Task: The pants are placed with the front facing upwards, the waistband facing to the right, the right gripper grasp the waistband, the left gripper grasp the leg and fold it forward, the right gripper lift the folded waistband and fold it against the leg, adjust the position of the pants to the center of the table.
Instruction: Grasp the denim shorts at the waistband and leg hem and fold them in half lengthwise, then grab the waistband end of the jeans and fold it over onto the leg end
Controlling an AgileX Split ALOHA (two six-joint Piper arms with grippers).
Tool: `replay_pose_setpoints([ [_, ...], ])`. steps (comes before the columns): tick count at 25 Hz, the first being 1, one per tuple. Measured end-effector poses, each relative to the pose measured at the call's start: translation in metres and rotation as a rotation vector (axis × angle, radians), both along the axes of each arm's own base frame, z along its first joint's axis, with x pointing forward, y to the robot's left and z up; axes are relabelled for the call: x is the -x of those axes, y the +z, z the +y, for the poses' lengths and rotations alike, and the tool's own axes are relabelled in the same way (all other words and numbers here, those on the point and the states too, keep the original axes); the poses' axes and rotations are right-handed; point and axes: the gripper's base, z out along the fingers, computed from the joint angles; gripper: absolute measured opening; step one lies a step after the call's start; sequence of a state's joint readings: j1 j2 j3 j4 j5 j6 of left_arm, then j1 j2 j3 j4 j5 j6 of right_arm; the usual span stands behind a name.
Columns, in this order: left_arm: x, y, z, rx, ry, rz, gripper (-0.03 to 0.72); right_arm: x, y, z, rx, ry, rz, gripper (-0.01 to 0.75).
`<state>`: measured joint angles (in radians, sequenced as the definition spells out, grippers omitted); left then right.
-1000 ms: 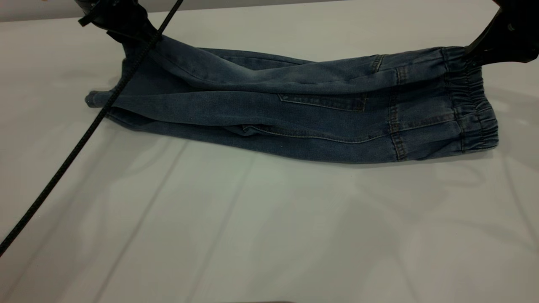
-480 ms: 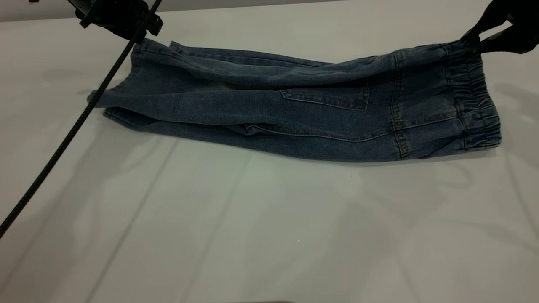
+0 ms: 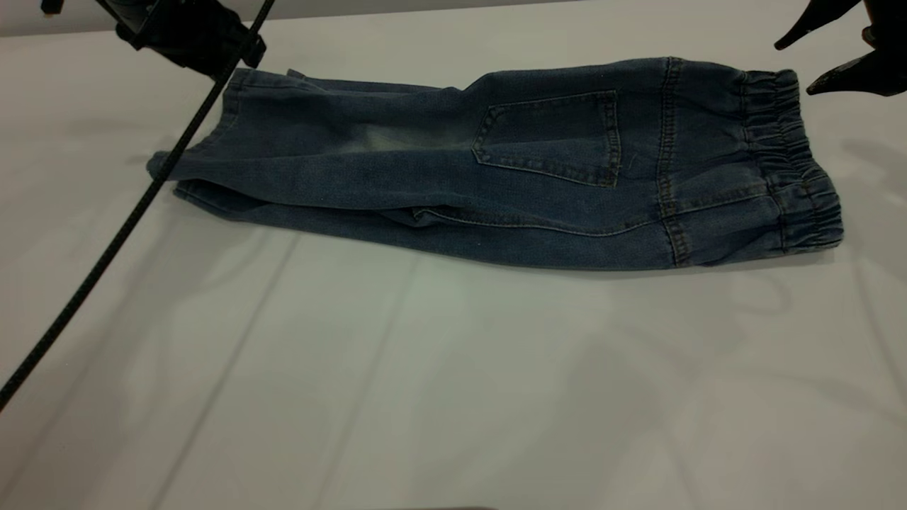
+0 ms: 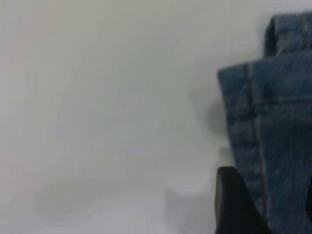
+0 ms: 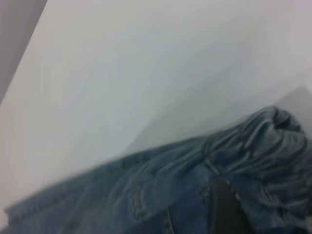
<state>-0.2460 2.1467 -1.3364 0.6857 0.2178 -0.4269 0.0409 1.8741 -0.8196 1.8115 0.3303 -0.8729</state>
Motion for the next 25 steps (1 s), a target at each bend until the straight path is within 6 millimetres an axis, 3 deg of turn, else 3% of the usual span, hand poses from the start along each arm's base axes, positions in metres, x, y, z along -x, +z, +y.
replay_pose_setpoints([
  [6, 0.007, -0.004, -0.001, -0.06, 0.033, 0.076, 0.317, 0.006, 0.001, 0.011, 0.028, 0.258, -0.049, 0.343],
  [10, 0.016, -0.006, -0.019, -0.12, -0.034, 0.121, 0.317, 0.016, -0.003, 0.014, 0.068, 0.396, -0.014, 0.406],
  [16, 0.029, -0.009, -0.051, -0.085, -0.129, 0.163, 0.317, 0.037, -0.015, 0.015, 0.061, 0.484, 0.083, 0.524],
  [25, 0.034, -0.009, -0.064, -0.057, -0.159, 0.174, 0.317, 0.061, -0.031, 0.019, -0.038, 0.478, 0.231, 0.542],
])
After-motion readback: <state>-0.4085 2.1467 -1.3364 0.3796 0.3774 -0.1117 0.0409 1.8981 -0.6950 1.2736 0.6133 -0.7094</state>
